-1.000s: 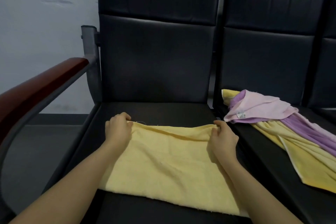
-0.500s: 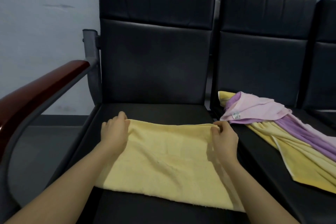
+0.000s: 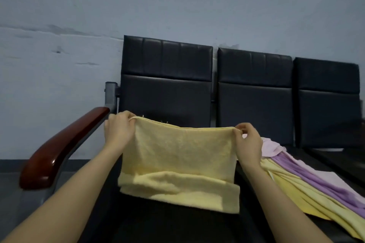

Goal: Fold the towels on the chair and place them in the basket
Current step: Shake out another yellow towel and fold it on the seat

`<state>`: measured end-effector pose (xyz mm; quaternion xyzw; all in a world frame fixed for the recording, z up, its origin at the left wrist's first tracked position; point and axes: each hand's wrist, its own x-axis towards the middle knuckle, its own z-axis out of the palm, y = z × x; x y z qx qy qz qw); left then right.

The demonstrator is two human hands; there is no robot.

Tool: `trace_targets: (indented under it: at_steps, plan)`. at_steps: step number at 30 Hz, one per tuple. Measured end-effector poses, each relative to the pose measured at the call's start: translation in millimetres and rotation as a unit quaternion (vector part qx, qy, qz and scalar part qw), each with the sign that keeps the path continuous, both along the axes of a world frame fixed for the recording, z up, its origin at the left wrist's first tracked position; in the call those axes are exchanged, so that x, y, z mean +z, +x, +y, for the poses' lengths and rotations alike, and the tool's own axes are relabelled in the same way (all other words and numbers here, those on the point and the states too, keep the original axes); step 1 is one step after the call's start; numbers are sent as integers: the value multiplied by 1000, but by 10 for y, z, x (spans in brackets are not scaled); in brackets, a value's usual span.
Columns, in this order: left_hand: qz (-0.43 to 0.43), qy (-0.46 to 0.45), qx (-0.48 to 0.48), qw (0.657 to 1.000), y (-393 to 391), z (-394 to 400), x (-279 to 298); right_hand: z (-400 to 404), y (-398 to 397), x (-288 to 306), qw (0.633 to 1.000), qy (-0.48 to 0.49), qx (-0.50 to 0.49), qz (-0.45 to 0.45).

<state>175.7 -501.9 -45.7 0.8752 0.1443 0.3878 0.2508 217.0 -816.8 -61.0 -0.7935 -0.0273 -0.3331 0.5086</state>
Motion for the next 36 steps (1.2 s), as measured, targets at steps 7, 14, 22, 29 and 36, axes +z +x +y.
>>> trace_targets:
  at_steps: [7,14,22,29,36]
  plan:
    - [-142,-80,-34,986,-351,-126,515,-44,-281,581,988,150,46,-10]
    - [-191,-222,-72,953,-458,-216,759,-41,-443,886,964,245,94,-39]
    - [-193,-332,-107,917,-473,-182,607,-96,-306,751,967,241,74,-44]
    - [-170,-332,-81,924,-318,-126,323,-16,-80,448,980,197,25,-26]
    - [-140,-280,-42,949,129,-99,355,133,358,491,988,146,31,-38]
